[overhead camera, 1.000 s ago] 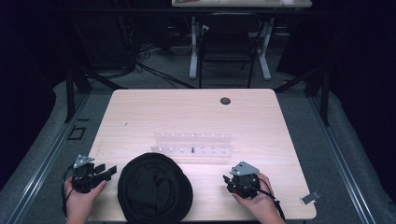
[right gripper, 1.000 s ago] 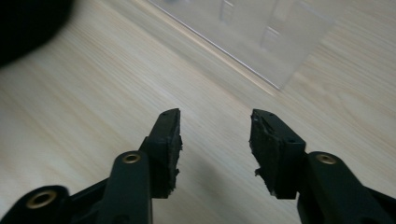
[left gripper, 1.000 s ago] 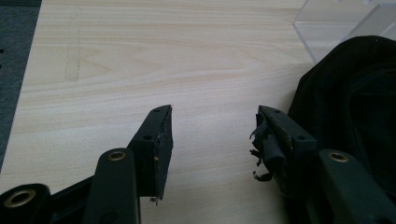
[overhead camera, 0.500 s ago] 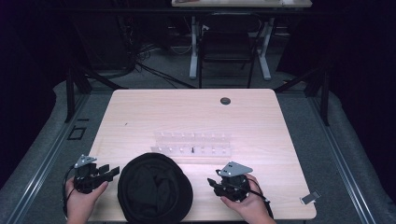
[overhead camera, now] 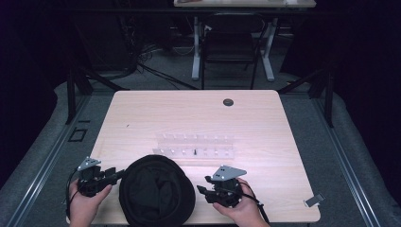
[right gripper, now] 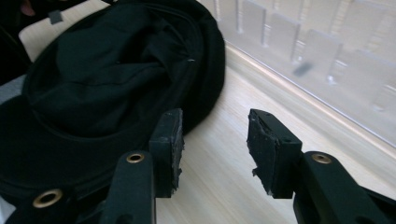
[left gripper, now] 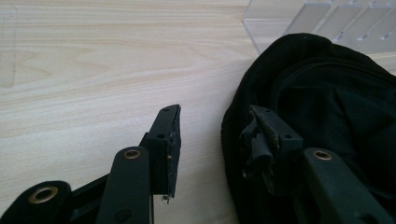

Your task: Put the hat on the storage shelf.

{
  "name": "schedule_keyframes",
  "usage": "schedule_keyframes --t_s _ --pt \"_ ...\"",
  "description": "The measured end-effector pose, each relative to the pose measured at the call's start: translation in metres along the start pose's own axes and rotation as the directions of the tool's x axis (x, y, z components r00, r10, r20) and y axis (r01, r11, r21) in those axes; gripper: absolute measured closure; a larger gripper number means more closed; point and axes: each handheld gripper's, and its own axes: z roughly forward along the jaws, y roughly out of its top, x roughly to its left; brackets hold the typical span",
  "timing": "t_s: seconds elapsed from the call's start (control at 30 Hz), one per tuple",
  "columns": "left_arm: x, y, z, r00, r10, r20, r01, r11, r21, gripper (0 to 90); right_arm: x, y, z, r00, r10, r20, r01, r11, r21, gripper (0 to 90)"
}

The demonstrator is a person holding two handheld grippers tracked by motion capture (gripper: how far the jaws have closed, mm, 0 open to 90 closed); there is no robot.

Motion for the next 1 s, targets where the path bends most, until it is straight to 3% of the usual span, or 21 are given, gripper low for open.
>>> schedule_keyframes --t_s 0.3,0.53,0.83,1.0 --pt "-0.004 -0.001 0.004 0.9997 0.023 0.013 -0.023 0.9993 0.029 56.2 0.009 0.007 0.006 0.9987 0.002 -0.05 -0.003 1.0 -0.021 55.7" --pt "-0.005 -0.001 0.005 0.9996 0.022 0.017 -0.022 0.9995 0.024 58.9 0.016 0.008 0.018 0.9966 0.001 -0.083 0.001 1.0 0.031 57.8" --pt "-0.007 -0.001 0.006 0.9986 0.021 0.049 -0.023 0.9987 0.045 72.1 0.017 0.009 0.028 0.9963 0.003 -0.086 0.003 0.998 0.063 65.0" --pt "-0.008 0.0 0.006 0.997 0.038 0.067 -0.043 0.9963 0.074 79.0 0.016 0.01 0.031 0.9962 0.005 -0.087 0.002 0.997 0.075 67.7"
